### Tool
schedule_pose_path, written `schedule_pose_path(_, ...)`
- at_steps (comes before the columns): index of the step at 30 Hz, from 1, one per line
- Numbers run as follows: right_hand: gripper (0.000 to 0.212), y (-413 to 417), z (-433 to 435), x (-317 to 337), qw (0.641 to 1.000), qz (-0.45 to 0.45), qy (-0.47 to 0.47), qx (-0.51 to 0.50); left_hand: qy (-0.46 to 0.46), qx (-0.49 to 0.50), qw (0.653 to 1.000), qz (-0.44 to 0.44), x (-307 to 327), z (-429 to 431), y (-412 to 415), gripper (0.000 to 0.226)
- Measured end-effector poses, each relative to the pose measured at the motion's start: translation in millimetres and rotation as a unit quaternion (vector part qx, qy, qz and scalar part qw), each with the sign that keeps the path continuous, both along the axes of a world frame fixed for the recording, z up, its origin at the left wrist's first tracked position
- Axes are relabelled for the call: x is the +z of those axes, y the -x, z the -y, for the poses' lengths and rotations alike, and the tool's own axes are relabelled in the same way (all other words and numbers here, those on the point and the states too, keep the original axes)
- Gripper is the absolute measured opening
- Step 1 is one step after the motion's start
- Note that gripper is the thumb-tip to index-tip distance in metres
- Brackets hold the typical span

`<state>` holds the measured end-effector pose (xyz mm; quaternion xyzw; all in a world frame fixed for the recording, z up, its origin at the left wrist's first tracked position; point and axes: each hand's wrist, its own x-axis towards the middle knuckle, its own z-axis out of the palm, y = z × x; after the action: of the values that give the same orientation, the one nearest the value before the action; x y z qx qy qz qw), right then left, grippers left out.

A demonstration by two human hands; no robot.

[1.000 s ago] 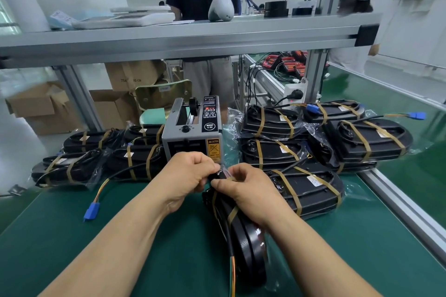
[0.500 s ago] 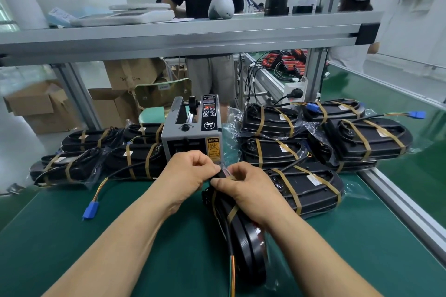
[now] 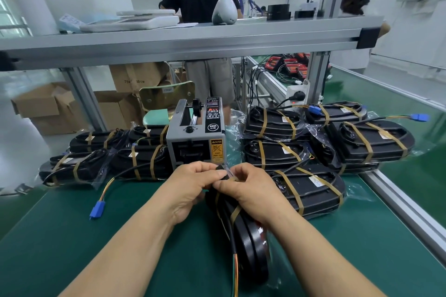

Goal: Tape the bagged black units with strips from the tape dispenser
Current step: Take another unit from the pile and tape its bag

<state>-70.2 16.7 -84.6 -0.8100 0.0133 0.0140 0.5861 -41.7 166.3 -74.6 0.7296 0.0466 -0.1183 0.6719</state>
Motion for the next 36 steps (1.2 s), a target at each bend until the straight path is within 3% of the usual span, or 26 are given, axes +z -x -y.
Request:
schedule_pose_path(4, 0.039, 1.6, -0.7, 2.4, 1.0, 0.008, 0.024, 0.016, 0.047, 0.049, 0.997, -0.024, 2.6, 2.0, -0.5, 0.006)
schedule_pose_path(9, 0.038, 12.0, -5.3, 11.0, 0.996, 0.05, 0.077, 0.003, 0.018, 0.084, 0.994, 0.06, 7.0, 4.6, 8.3, 0.017)
schedule_pose_path(14, 0.041, 36.5, -3.4, 16.5, 0.987, 0.156, -0.043, 0.008, -0.022, 0.038, 0.969, 0.245, 30.4, -2.2, 36.2, 0.016)
schedule_pose_path(19, 0.043, 62.2, 2.5, 13.6, 0.967, 0.207, -0.146, 0.037, -0.063, -0.024, 0.94, 0.334, 38.6, -1.6, 69.9, 0.032)
schedule_pose_path(22, 0.042, 74.3, 3.4, 16.6, 0.965, 0.204, -0.161, 0.022, -0.085, -0.05, 0.927, 0.361, 36.6, -0.9, 87.5, 0.034)
schedule_pose_path(25, 0.054, 80.1, 2.8, 22.8, 0.976, 0.189, -0.107, -0.01, -0.103, -0.07, 0.919, 0.374, 38.4, 3.5, 103.4, 0.026)
schedule_pose_path(28, 0.03, 85.4, 1.5, 33.8, 0.976, 0.208, -0.05, -0.039, -0.114, -0.093, 0.914, 0.379, 40.8, 8.1, 115.6, 0.026)
schedule_pose_path(30, 0.026, 89.3, 0.7, 41.1, 0.971, 0.23, -0.035, -0.06, -0.132, -0.1, 0.905, 0.391, 42.0, 11.3, 122.7, 0.025)
schedule_pose_path(36, 0.031, 94.1, 0.5, 36.2, 0.96, 0.167, -0.173, -0.145, -0.184, -0.059, 0.874, 0.446, 36.6, 14.2, 136.2, 0.022)
